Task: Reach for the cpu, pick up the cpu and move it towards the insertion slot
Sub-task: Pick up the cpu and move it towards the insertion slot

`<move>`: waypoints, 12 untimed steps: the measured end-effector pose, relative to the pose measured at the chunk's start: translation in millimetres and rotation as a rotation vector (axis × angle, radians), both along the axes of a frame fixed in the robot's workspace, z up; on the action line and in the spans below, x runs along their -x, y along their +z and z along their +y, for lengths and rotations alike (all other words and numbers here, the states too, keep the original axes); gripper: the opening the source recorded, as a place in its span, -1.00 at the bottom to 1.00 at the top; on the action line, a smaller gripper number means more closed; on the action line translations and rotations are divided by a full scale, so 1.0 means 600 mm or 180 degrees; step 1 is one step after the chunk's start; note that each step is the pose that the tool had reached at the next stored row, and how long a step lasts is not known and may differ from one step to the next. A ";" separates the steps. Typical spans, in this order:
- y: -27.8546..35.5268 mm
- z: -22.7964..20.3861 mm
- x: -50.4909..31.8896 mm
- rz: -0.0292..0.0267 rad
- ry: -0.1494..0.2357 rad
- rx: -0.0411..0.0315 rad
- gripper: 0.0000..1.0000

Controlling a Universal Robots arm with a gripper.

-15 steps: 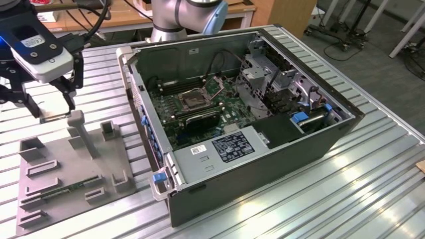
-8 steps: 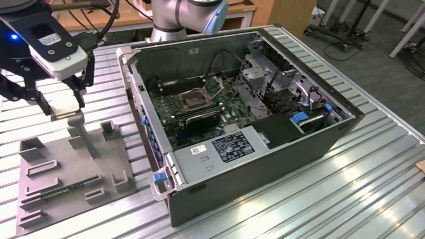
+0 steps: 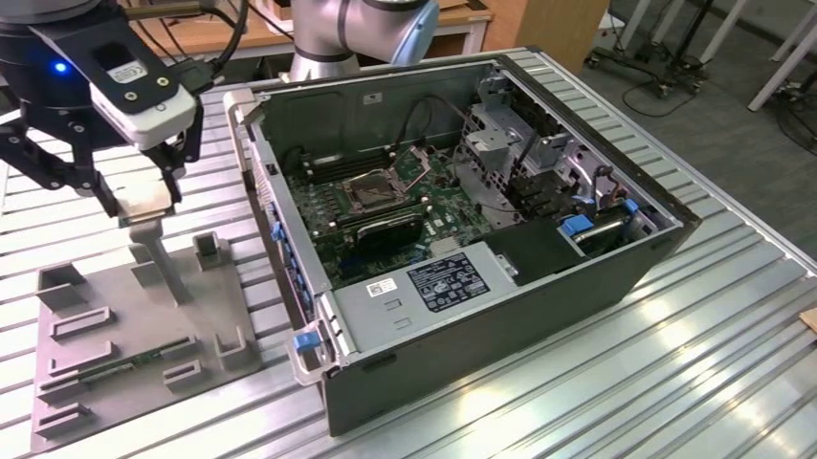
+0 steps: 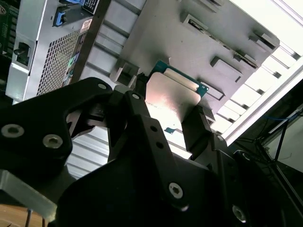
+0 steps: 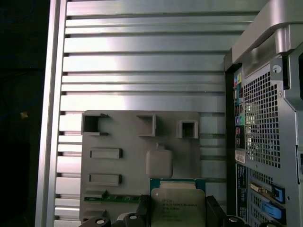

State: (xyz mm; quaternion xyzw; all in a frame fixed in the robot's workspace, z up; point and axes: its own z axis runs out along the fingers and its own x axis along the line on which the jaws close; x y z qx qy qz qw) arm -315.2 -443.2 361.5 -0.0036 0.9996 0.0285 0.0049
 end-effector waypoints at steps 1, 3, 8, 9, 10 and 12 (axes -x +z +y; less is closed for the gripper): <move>0.000 0.0000 -0.003 0.0000 0.0000 0.0000 0.08; 0.000 0.0000 -0.008 0.0000 0.0000 0.0000 0.08; 0.000 0.0000 -0.019 0.0000 0.0000 0.0000 0.08; 0.000 0.0000 -0.021 0.0000 0.0000 0.0000 0.08; 0.000 0.0000 -0.024 0.0000 0.0000 0.0000 0.08; 0.000 0.0000 -0.028 0.0000 0.0000 0.0000 0.08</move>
